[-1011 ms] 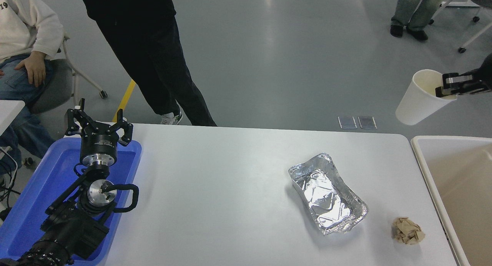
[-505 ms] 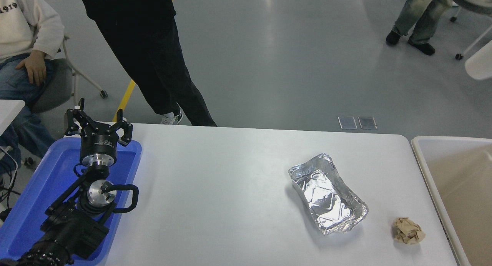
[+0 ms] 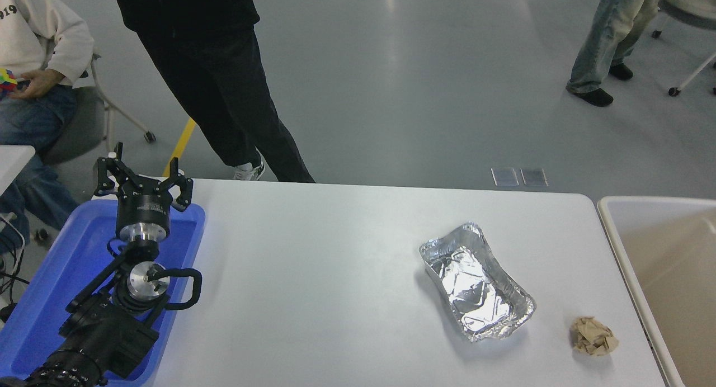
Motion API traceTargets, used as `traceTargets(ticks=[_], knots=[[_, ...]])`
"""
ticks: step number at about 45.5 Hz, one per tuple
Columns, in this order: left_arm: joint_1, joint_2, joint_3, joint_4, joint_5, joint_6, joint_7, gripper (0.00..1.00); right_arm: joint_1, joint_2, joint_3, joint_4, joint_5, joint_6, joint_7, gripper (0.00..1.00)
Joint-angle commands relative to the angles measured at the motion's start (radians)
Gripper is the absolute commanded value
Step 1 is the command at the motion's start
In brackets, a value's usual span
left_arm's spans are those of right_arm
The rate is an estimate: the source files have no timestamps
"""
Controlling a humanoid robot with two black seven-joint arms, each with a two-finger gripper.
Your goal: Pick up paper cup place in dustbin
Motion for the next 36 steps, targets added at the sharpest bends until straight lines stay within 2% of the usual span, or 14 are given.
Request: traceTargets(ticks=[1,6,11,23,36], knots=[[0.000,0.000,0.001,0.000,0.000,0.000,0.000,0.99,-0.362,0.203,0.343,-0.363,0.053,-0.033,0.001,0.00],[0.000,0.000,0.000,0.000,0.000,0.000,0.000,0.99,-0.440,0.358,0.415,-0.588,0.055,-0.027,0.001,0.00],[0.000,0.000,0.000,0.000,0.000,0.000,0.000,0.99,-0.502,0.461,0.465,-0.725,0.055,-0.042,0.000,0.00],[0.000,0.000,0.000,0.000,0.000,0.000,0.000,0.99,-0.668,0.492,0.577,-0.728,0.056,-0.033,0.004,0.00],[0.000,0.000,0.001,0.000,0.000,0.000,0.000,0.99,-0.747,0.556,0.584,-0.730,0.056,-0.033,0.058,0.00]])
